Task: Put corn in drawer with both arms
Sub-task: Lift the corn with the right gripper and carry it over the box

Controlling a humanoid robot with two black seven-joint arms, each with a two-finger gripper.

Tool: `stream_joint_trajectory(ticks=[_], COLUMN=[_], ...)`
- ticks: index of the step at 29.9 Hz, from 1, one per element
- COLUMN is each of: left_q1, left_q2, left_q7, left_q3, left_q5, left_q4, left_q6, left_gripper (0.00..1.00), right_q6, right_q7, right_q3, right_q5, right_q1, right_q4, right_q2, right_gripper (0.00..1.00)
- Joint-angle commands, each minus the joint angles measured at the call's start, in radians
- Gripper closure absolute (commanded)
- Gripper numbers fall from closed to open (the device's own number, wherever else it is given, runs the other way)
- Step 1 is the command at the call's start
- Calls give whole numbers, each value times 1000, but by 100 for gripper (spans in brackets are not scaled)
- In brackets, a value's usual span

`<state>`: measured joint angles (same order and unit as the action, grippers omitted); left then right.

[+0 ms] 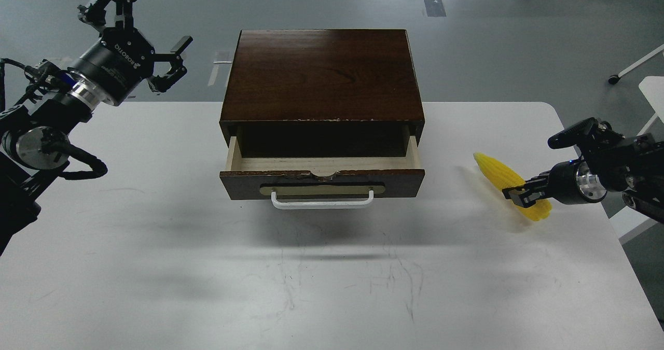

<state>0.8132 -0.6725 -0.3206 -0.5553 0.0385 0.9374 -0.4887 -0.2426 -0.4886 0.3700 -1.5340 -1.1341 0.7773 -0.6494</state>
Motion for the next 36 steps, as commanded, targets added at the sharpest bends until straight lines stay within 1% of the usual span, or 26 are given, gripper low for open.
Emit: stream_joint_trajectory(ticks=[1, 8, 10, 16, 21, 26, 30, 36], left_q1=[1, 4, 4, 9, 11, 6, 6, 1], left_q2=[1, 1, 1, 1, -1, -1, 2, 1], left_q7=[0, -2, -2, -2, -2, -3, -3, -5], left_q3=[-2, -6, -6, -6, -8, -8, -8, -8], left_q5=[1, 1, 1, 1, 1, 1, 1, 1], left_q4=[0, 0, 0, 0, 0, 0, -2, -2], left_q6=[0, 0, 0, 0, 0, 0, 0, 0], left_gripper=[1, 1, 1, 1, 1, 1, 1, 1], right_q6=[0, -14, -15, -63, -87, -96, -96, -92], right_q7=[0, 0, 0, 0, 0, 0, 0, 0], right_q3=[-2, 1, 1, 3, 9, 53, 53, 55], right_q5=[2, 2, 2, 2, 3, 6, 14, 12], right_q1=[-76, -265, -294, -406, -515, -644, -687, -697], right_q4=[39, 105, 108, 108, 94, 80, 102, 198], right_q2=[-30, -35, -30, 40, 152, 250, 269, 298], right_gripper=[100, 100, 100, 100, 100, 100, 100, 100])
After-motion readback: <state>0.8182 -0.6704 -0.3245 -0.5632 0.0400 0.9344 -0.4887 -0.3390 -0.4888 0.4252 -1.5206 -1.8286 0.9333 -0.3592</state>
